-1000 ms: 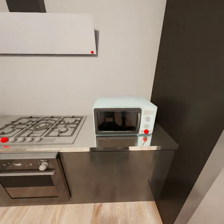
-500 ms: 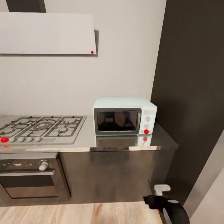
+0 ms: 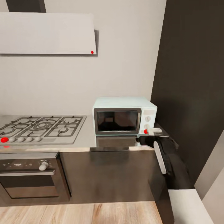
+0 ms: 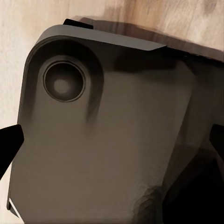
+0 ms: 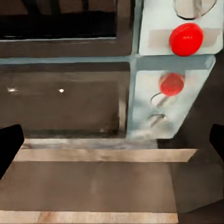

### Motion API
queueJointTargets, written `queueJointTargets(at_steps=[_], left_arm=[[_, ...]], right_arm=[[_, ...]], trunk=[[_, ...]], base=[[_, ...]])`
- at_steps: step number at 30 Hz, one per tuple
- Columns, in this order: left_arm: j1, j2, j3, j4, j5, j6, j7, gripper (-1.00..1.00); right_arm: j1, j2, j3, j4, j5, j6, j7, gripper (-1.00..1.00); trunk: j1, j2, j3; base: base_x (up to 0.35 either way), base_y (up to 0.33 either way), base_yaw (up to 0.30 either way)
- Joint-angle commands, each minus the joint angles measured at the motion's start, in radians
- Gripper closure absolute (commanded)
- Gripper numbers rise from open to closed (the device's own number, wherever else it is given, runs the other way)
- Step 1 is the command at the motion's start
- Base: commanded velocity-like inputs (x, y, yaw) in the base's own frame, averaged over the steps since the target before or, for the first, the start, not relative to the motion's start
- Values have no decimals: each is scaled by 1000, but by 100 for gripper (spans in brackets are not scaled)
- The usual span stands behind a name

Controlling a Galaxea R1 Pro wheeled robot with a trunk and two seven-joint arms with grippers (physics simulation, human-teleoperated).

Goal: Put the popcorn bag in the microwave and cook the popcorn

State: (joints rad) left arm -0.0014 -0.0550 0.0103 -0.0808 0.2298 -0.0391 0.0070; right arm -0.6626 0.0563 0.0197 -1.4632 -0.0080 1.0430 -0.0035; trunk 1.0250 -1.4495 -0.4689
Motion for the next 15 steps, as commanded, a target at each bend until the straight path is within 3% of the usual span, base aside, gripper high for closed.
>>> queueJointTargets(at_steps=[1,4,6,10,15], left_arm=[[0,0,1,0,5,-2,1,-100],[0,0,0,-1,5,-2,1,-100],[0,0,0,-1,5,-2,1,-100],[0,-1,-1,-1,4,-3,1,-100],[0,0,-1,-2,2,-4,1,-100]], right_arm=[[-16,5,0,0,0,4,-1,-100],[-35,37,-4,1,7,2,-4,-100],[-38,46,-7,2,10,-76,-5,-100],[-37,35,-9,45,12,-260,-7,-100],[-38,31,-15,59,14,-337,-2,-100]], trunk=[[0,-1,-1],[0,-1,-1],[0,-1,-1],[0,-1,-1],[0,-1,-1]], base=[[0,0,0],[0,0,0],[0,0,0],[0,0,0],[0,0,0]])
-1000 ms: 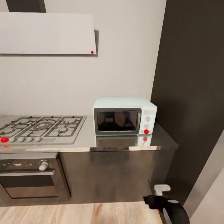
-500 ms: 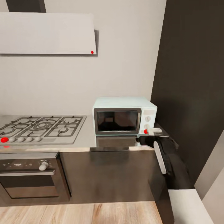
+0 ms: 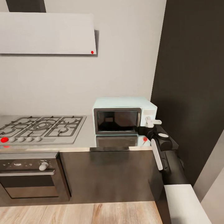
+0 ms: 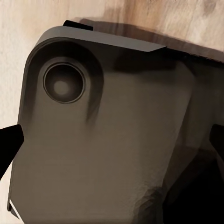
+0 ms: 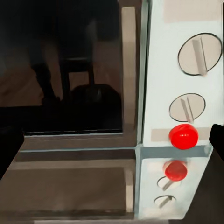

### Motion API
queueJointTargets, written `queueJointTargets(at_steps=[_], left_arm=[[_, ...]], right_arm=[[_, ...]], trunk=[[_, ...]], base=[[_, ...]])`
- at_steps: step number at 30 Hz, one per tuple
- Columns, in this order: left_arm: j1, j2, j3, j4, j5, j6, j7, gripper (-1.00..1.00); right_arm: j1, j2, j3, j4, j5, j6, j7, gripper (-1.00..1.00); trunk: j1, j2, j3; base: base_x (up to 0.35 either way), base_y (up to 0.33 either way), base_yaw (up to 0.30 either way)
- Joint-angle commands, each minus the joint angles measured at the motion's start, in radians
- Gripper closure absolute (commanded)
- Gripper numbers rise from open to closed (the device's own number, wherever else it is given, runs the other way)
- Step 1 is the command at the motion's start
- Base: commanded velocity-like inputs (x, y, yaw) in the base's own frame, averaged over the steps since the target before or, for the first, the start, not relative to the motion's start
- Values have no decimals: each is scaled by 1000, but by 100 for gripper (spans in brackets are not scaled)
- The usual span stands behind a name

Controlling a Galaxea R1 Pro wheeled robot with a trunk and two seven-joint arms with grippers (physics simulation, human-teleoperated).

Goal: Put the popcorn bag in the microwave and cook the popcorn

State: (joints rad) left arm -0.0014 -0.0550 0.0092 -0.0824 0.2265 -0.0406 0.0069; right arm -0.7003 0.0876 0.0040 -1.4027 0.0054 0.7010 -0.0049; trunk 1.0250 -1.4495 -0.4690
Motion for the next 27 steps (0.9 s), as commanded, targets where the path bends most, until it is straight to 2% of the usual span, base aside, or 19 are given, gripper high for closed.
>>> queueJointTargets(at_steps=[1,10,17,21,27], left_arm=[[0,0,1,0,5,-2,1,-100],[0,-2,6,-5,13,-1,2,-100],[0,-2,6,-5,13,-1,2,-100],[0,-1,6,-5,13,-1,2,-100],[0,-2,6,-5,13,-1,2,-100]], right_arm=[[-1,0,0,0,1,1,-1,-100],[-1,-2,-8,2,3,-6,-6,-100],[-1,-9,-9,18,1,-6,-67,-100],[-1,-9,-7,27,1,-7,-80,-100],[-2,-7,12,38,3,-6,-73,-100]], trunk=[[0,-1,-1],[0,-1,-1],[0,-1,-1],[0,-1,-1],[0,-1,-1]], base=[[0,0,0],[12,0,0],[114,0,0],[17,0,0],[1,0,0]])
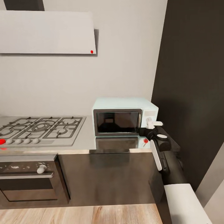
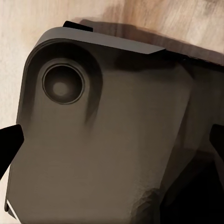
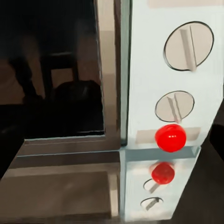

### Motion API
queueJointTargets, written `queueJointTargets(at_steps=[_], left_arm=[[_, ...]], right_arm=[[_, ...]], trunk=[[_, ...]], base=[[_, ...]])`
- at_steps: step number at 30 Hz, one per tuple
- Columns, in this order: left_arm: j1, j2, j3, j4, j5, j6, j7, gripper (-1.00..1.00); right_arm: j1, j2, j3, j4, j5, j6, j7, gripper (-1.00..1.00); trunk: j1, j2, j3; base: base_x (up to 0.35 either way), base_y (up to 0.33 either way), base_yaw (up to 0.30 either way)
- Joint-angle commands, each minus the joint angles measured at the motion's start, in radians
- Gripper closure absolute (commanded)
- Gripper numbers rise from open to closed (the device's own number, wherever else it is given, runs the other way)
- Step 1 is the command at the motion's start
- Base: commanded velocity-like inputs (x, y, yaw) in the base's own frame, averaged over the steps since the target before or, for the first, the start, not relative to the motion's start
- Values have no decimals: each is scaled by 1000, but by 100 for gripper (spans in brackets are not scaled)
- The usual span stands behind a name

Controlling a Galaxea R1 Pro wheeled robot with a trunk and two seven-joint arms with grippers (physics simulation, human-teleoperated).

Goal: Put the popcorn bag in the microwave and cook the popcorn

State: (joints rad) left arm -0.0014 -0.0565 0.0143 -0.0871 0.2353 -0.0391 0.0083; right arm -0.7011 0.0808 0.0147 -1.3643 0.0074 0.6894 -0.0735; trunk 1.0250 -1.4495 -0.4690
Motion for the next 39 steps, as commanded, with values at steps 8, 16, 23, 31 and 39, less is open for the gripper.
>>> queueJointTargets(at_steps=[8,16,23,31,39], left_arm=[[0,0,1,0,4,-2,1,-100],[0,2,1,0,4,-2,1,-100],[0,4,1,0,4,-2,1,-100],[0,4,1,0,4,-2,1,-100],[0,4,1,0,4,-2,1,-100]], right_arm=[[-1,-2,53,7,5,-17,-5,-100],[-1,-3,53,8,5,-25,-7,-100],[-1,-4,52,8,3,-25,-9,-100],[-1,-4,50,8,0,-27,-13,-100],[-1,-4,49,8,2,-27,-17,-100]], trunk=[[0,-1,-1],[0,-1,-1],[0,-1,-1],[0,-1,-1],[0,-1,-1]], base=[[0,0,0],[2,0,0],[84,0,0],[115,0,0],[116,0,0]])
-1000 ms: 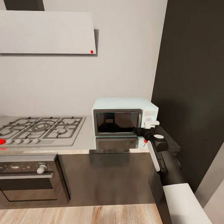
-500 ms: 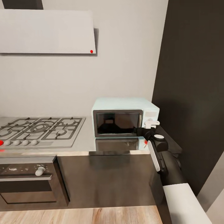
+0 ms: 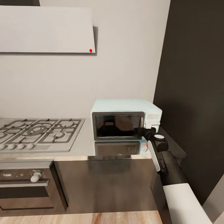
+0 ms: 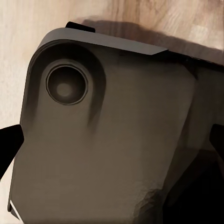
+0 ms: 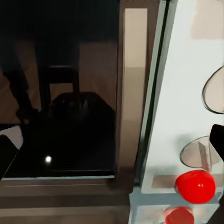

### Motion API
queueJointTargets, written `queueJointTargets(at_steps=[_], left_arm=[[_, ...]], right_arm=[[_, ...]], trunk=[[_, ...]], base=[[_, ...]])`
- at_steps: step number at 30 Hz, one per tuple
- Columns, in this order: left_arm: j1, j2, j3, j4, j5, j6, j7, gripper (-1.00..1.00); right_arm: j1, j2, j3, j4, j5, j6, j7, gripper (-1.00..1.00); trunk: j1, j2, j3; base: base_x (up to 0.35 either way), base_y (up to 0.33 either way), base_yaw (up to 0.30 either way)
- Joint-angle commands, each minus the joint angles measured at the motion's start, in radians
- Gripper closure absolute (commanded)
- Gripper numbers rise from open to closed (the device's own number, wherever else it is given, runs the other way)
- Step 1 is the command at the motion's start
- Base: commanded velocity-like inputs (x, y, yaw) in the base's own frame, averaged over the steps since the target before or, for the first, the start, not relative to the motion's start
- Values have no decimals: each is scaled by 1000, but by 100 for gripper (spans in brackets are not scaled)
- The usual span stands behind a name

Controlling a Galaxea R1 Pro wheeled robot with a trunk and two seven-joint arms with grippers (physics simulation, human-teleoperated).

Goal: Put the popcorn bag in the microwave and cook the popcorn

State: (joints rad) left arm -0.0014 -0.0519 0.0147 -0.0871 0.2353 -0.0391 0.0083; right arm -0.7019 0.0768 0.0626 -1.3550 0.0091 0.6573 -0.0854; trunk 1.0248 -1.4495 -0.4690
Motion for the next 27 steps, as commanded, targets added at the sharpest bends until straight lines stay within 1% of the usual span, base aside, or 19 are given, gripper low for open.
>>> queueJointTargets(at_steps=[1,6,10,15,20,27], left_arm=[[0,0,1,0,4,-2,1,-100],[0,0,1,0,4,-2,1,-100],[0,0,1,0,4,-2,1,-100],[0,0,1,0,4,-2,1,-100],[0,0,2,-1,4,-3,1,-100],[0,0,2,-1,4,-3,1,-100]], right_arm=[[-1,0,1,-1,1,5,-4,-100],[-1,0,0,-1,2,6,-5,-100],[-1,0,-1,-1,2,6,-20,-100],[-1,0,-1,0,1,5,-23,-100],[-1,-18,-1,0,-2,5,-25,-100],[-1,-20,-1,23,-2,5,-25,-100]], trunk=[[0,0,-1],[0,0,-1],[0,0,-1],[0,0,-1],[0,0,-1],[0,0,-1]], base=[[115,0,0],[113,0,0],[97,0,0],[24,0,0],[1,0,0],[0,0,0]])
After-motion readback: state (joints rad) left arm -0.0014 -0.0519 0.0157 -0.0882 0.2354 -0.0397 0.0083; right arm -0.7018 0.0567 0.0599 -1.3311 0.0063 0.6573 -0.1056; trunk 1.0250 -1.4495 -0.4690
